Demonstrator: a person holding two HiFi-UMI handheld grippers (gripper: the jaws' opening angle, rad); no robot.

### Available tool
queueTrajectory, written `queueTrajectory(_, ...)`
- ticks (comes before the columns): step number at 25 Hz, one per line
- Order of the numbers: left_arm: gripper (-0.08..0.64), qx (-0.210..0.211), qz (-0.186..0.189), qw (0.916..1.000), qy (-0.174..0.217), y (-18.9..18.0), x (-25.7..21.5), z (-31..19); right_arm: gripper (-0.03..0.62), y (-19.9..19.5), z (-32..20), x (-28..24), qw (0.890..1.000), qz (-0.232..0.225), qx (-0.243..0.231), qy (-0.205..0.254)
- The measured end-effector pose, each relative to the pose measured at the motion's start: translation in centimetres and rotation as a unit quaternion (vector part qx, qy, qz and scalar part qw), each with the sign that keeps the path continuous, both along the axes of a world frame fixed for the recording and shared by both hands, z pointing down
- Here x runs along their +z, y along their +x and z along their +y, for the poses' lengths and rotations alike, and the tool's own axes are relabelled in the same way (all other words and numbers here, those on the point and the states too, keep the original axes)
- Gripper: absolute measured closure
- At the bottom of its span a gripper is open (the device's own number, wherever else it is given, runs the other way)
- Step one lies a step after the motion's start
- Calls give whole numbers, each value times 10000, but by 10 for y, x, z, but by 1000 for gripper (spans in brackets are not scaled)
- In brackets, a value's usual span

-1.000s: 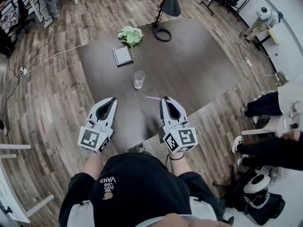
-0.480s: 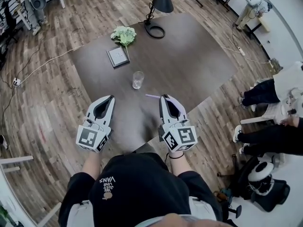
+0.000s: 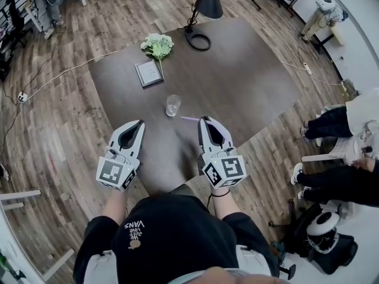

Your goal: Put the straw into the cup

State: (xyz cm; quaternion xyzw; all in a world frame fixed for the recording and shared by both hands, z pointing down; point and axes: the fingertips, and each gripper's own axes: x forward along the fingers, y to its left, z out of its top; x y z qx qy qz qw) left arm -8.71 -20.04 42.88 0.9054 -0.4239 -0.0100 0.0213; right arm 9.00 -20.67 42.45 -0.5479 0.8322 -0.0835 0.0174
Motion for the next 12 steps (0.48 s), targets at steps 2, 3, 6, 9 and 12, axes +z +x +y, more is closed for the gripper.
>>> queueTrajectory(2,551,-53,2,10000,7,4,0,-8,552,3,-10,1,10000,-12,-64,-9)
queueTrajectory(3,551,-72,-11,10000,7,6,-1,-11,551,4,-15,1,10000,-14,-93,-16)
queueTrajectory(6,551,-140,-43,9999,-22,9,-1,-19,552,5,-27,2,9998,-13,-191,-37)
queueTrajectory(9,551,-225,-34,9997,-21,8,2,-27,552,2,-41,3,9995,-15,-300,-51)
queueTrajectory(12,551,-308,-65,9995,-80,6,7,-35,551,-2,-53,6,9992,-5,-387,-75)
